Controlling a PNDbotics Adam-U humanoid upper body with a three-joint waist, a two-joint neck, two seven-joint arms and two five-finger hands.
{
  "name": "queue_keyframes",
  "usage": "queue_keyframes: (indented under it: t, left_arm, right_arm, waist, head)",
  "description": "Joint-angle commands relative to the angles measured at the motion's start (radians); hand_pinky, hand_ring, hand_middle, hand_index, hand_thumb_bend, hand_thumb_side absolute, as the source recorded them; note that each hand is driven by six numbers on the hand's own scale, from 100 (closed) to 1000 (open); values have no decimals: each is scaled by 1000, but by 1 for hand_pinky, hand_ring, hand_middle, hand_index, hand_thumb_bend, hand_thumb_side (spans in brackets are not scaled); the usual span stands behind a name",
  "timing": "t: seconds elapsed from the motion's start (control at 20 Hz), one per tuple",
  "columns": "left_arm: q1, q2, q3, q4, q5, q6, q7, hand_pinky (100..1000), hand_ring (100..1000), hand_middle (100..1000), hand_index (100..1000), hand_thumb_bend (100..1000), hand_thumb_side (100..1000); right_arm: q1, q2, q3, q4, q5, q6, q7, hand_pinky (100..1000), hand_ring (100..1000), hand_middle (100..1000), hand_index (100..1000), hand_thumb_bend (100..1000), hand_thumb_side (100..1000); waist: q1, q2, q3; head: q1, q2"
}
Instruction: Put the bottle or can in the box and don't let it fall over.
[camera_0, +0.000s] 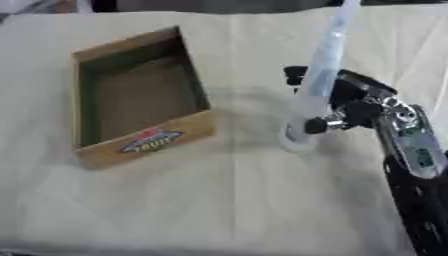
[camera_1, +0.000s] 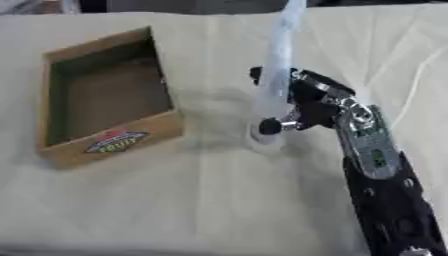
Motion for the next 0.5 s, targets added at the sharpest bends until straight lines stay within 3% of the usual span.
queue_keyframes:
  t: [0.05,0.45,0.5]
  left_arm:
    - [-12,16,8,-22,-2,-1,-3,1000,1000,807,807,100,100]
    - [-13,15,9,-23,-2,-3,-4,1000,1000,805,806,100,100]
    - [-13,15,9,-24,-2,-3,-4,1000,1000,803,806,100,100]
  right_arm:
    - [-14,-1,5,-28,2,4,0,1000,1000,931,855,892,282]
    - [-15,3,8,-20,-3,18,-20,997,948,889,792,856,251]
    - [-15,4,8,-19,-5,20,-26,994,936,876,778,802,207]
  waist:
    - [1,-13,4]
    - [2,-10,17]
    - [2,-10,19]
  head:
    - [2,-11]
    - [1,-12]
    - [1,-11]
